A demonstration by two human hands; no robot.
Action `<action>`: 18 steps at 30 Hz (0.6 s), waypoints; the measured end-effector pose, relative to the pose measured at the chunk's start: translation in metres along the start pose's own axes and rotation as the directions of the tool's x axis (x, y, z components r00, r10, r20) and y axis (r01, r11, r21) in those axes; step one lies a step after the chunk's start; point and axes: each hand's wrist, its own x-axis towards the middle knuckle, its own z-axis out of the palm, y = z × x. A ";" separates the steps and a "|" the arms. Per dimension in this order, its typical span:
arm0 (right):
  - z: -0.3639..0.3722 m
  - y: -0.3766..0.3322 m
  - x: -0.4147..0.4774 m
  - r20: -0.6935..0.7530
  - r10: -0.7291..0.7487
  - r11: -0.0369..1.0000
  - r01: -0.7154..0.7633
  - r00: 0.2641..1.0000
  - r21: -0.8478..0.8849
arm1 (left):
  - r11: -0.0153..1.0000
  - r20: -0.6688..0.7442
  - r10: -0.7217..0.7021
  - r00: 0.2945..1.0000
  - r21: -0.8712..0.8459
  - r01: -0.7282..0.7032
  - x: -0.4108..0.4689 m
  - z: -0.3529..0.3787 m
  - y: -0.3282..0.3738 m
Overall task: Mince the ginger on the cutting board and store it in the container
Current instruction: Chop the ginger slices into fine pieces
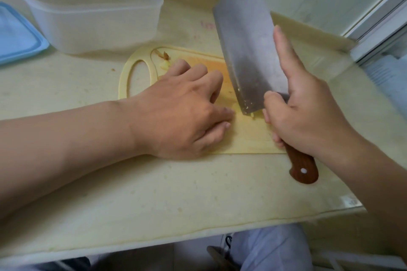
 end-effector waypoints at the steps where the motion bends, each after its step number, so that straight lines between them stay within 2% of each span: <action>1: 0.000 0.001 -0.004 -0.012 -0.004 1.000 0.004 1.000 -0.012 | 1.000 0.003 -0.006 1.000 -0.007 0.006 0.000 0.000 0.000; 8: -0.016 -0.002 -0.019 0.075 -0.023 0.984 0.036 0.997 -0.175 | 0.999 0.006 -0.025 1.000 -0.021 0.025 0.000 0.001 0.000; 14: -0.019 -0.017 0.017 0.265 -0.011 0.957 0.087 0.964 -0.276 | 0.999 -0.003 -0.012 1.000 -0.030 0.012 0.000 0.002 -0.001; 18: -0.011 -0.019 0.022 0.178 -0.050 0.974 0.087 0.983 -0.209 | 0.999 -0.029 -0.012 1.000 -0.047 0.010 0.000 0.001 0.000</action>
